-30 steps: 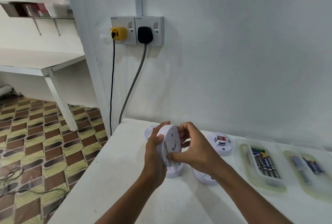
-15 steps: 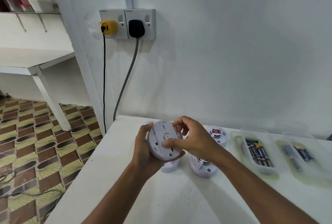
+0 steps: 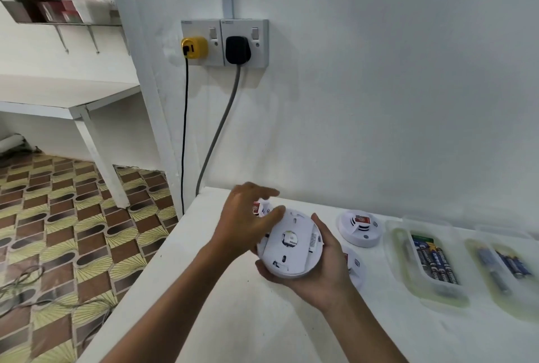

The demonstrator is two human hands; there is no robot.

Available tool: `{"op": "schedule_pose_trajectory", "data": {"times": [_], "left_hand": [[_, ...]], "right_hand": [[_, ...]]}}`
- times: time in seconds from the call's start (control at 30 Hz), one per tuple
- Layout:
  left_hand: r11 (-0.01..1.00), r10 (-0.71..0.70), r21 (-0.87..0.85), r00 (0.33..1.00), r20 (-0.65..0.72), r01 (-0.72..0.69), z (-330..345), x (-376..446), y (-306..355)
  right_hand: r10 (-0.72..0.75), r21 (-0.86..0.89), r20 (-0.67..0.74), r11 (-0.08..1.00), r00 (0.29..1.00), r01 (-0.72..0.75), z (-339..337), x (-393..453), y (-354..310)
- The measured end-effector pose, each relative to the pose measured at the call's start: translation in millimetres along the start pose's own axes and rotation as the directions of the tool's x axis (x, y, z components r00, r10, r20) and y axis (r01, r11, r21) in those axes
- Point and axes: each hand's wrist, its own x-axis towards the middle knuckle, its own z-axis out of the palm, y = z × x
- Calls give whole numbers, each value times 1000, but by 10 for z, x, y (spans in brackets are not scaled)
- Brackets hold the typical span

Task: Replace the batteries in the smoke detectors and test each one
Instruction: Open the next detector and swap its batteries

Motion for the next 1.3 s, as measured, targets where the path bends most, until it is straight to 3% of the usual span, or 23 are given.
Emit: {"op": "schedule_pose_trajectory", "data": {"times": [0.07,0.17,0.33,0.6,0.8,1.03,1.1,1.17,1.23,1.3], "left_hand": [[992,106,77,985,-135,-96,18,-86,92],[982,189,43,974,-123,-185,157,-262,210],[989,64,-127,989,-135,-81,288,-297,267],[972,98,-189,974,-203,-137,362,-263,316],[973,82,-185,959,-272,-136,408,-282,382],[952,-61,-305,957,-285,-31,440,-313,459],[945,-106,-327,954,-280,9,440,-318,454],[945,-137,-322,963,-233,57,407,-312,430],[959,-143,-271,971,-192,88,336,-304,366],[963,-170,-243,963,-210,118,252,-282,252]], "right_hand": [[-167,9,-93,986,982,169,42,42,51],[-459,-91,-153,888,875,450,149,120,105],[-733,-276,-85,668,675,691,195,179,172],[-870,-380,-34,466,491,799,196,175,222],[-876,-336,-38,464,480,820,190,148,202],[-920,-453,12,345,393,822,174,158,190],[-920,-478,30,329,390,815,144,182,194],[-893,-492,7,388,449,779,116,194,145],[-780,-436,-74,586,621,684,89,194,46],[-551,-334,-136,808,824,485,81,141,-95]]}}
